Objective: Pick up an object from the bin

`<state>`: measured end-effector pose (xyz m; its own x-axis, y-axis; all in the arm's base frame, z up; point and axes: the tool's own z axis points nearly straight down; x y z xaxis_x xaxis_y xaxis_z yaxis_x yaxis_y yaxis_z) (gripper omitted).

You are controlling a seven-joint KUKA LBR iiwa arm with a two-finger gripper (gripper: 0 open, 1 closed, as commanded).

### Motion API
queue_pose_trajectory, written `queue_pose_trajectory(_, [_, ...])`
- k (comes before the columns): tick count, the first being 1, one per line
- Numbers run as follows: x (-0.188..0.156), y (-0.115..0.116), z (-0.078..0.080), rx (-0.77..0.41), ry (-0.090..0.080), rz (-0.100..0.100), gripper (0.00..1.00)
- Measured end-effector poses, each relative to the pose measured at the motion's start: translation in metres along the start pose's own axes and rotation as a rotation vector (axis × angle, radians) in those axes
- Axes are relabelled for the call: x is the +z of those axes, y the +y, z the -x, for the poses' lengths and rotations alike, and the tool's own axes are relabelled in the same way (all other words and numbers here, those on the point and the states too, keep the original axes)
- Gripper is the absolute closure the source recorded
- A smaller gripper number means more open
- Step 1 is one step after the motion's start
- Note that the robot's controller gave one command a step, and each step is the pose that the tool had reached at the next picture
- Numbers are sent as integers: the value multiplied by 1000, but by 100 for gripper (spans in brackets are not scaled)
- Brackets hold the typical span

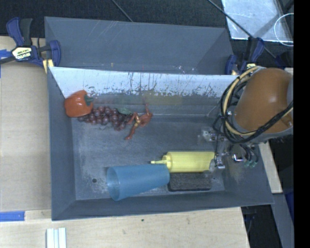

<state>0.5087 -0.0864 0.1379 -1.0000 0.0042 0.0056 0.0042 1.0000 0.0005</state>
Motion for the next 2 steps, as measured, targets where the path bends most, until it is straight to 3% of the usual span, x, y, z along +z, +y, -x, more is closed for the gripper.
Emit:
queue_pose_trajectory(1, [-4,0,2,-4,-8,-1,0])
queue_pose_trajectory(2, [66,-1,13,45,-6,-1,0])
